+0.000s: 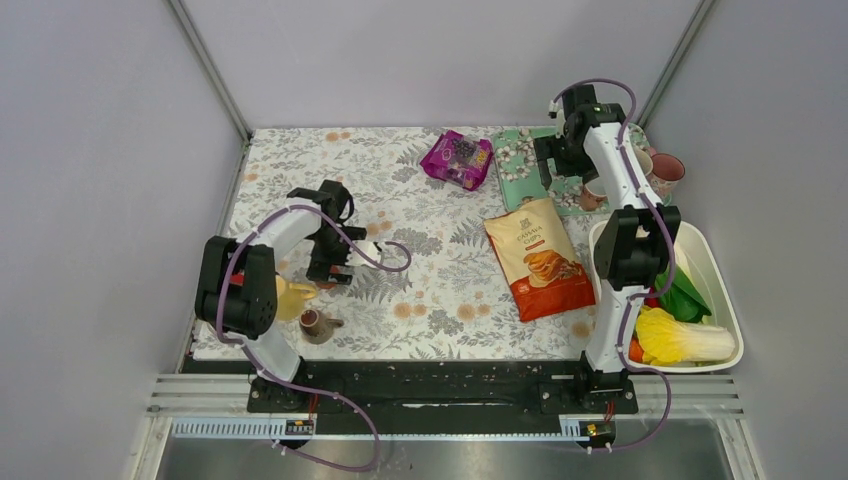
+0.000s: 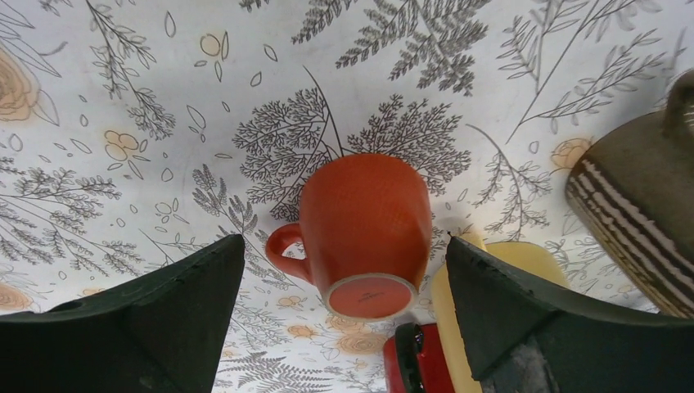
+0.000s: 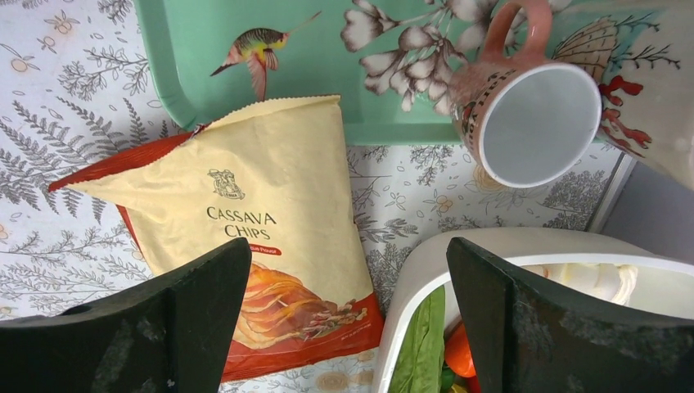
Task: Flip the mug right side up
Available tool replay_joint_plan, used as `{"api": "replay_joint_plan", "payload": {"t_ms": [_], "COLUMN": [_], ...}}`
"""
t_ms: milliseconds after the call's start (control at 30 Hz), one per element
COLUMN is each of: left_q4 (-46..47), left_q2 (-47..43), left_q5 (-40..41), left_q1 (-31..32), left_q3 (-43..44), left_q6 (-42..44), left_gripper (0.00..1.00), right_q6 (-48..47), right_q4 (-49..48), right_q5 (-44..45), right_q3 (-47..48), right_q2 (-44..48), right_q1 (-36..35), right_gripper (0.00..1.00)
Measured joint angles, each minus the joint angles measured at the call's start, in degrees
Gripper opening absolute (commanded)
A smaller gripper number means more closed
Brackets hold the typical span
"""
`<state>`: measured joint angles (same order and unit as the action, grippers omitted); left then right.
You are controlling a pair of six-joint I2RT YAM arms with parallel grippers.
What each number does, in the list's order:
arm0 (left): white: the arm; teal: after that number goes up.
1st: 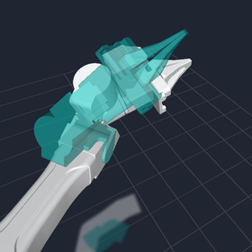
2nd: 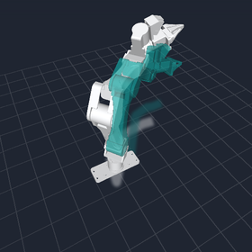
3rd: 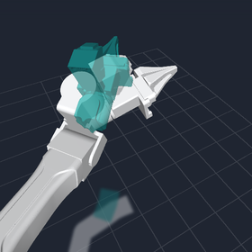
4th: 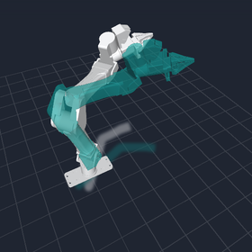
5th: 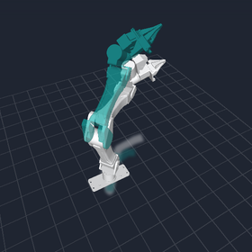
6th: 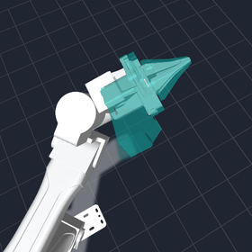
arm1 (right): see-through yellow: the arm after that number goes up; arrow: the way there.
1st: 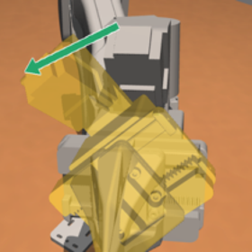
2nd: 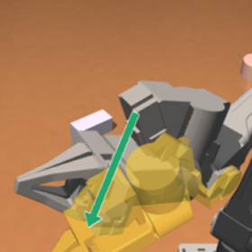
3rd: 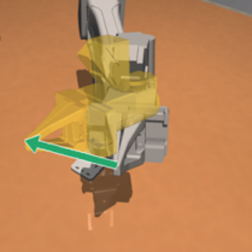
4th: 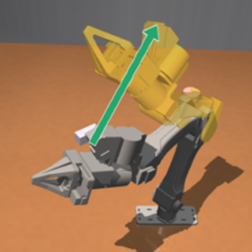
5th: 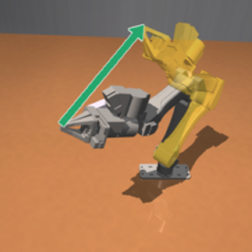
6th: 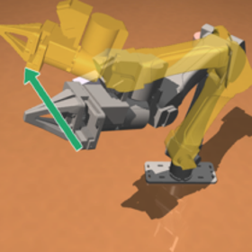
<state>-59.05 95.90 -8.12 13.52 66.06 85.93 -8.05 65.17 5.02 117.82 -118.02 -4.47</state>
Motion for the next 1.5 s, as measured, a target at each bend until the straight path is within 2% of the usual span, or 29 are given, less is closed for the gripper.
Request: {"api": "replay_joint_plan", "payload": {"t_ms": [133,300,600,800,1033,1300,1500], "left_q4": [1.9,3.9,4.8,6.2,8.9,11.0,11.5], "left_q2": [1.7,4.8,9.4,10.1,13.5,14.8,14.8], "left_q5": [1.8,4.4,7.0,7.1,1.7,-5.9,-9.4], "left_q1": [-0.3,-0.5,-0.9,-0.9,-0.9,-0.8,-0.8], "left_q3": [-0.3,0.3,5.9,7.2,13.2,15.7,15.8], "left_q6": [1.1,0.1,-5.2,-10.5,-24.5,-42.1,-49.5], "left_gripper": [0.73,0.53,0.00,0.00,0.00,0.00,0.00], "right_q6": [-0.1,-0.2,-0.3,-0.3,1.8,11.7,20.5], "right_q4": [-0.2,-0.8,-1.0,-1.1,-4.0,-16.7,-26.9], "right_q5": [-0.1,-0.2,-1.4,-1.7,-4.4,-13.4,-21.1], "right_q3": [-0.7,-0.7,-0.9,-2.0,-9.0,-25.4,-33.2], "right_q2": [0.1,0.9,1.9,2.9,8.8,18.2,19.3], "right_q1": [0.0,0.0,-0.1,-0.5,-2.1,-6.6,-12.6], "right_gripper": [0.99,0.99,0.99,0.99,0.99,0.97,0.96]}}
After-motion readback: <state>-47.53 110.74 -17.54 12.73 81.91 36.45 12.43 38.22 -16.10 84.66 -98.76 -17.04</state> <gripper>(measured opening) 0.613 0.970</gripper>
